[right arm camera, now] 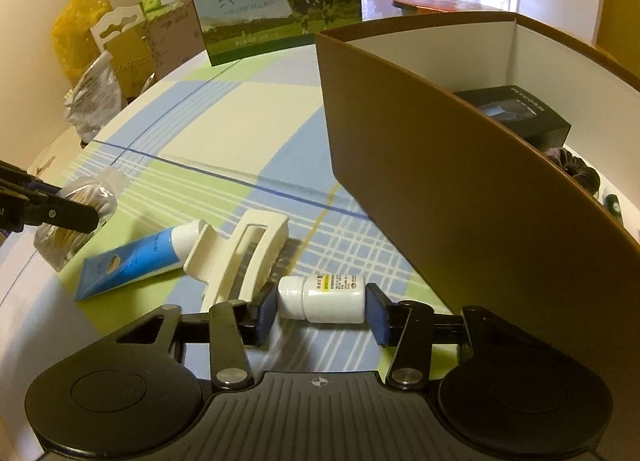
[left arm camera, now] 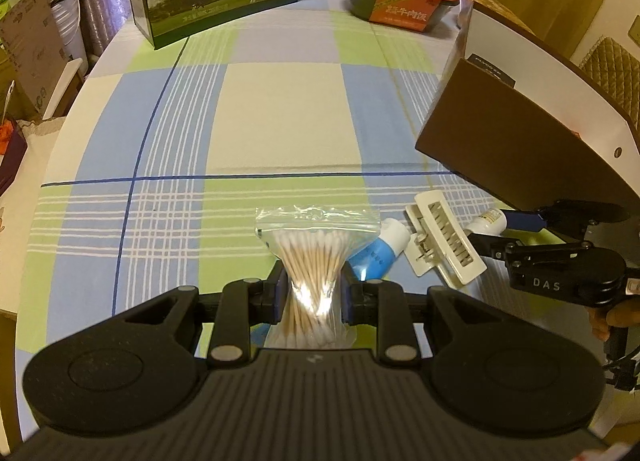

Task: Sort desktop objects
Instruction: 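Grasp the white pill bottle with the right gripper, then carry the cotton swab bag and pill bottle with both grippers toward the brown box, then open the left gripper to drop the swab bag while the right releases the pill bottle, then withdraw both grippers from the brown box toward the blue tube and cream clip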

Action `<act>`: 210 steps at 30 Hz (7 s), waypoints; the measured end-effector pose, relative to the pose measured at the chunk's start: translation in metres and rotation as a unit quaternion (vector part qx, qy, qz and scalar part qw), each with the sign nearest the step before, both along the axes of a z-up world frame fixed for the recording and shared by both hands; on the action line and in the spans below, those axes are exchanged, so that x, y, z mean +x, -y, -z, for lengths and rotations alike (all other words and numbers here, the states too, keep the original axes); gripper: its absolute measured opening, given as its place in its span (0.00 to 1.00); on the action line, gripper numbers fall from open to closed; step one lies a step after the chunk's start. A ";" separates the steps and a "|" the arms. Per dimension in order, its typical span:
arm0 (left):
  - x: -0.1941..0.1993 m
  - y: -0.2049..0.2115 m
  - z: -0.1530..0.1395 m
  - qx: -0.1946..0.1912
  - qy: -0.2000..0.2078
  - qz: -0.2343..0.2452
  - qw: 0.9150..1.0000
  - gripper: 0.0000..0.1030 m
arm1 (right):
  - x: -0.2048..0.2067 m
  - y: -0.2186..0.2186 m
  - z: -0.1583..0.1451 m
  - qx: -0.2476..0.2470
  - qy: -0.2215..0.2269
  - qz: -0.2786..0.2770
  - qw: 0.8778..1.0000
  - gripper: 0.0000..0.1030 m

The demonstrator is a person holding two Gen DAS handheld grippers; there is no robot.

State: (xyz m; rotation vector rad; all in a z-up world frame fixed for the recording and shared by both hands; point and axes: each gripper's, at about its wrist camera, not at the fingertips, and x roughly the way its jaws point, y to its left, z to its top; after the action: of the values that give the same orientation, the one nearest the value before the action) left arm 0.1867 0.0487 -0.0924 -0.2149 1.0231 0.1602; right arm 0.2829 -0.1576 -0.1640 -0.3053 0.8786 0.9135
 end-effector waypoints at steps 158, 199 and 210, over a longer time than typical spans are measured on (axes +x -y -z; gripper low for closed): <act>0.132 0.190 -0.070 0.049 0.018 0.171 0.984 0.94 | 0.055 0.193 -0.151 -0.028 0.036 0.049 0.998 0.98; -0.020 0.119 -0.092 0.051 0.028 0.102 0.993 0.94 | -0.063 0.135 -0.147 0.010 0.013 0.054 0.998 0.98; -0.045 0.094 -0.079 0.047 0.005 0.068 0.997 0.94 | -0.074 0.104 -0.131 0.004 0.001 0.030 1.000 0.98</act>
State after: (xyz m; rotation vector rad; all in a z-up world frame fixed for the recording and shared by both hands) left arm 0.1414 -0.0451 -0.0133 -0.0600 1.0136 0.0843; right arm 0.2086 -0.2616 -0.0334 -0.2722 0.8780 0.8597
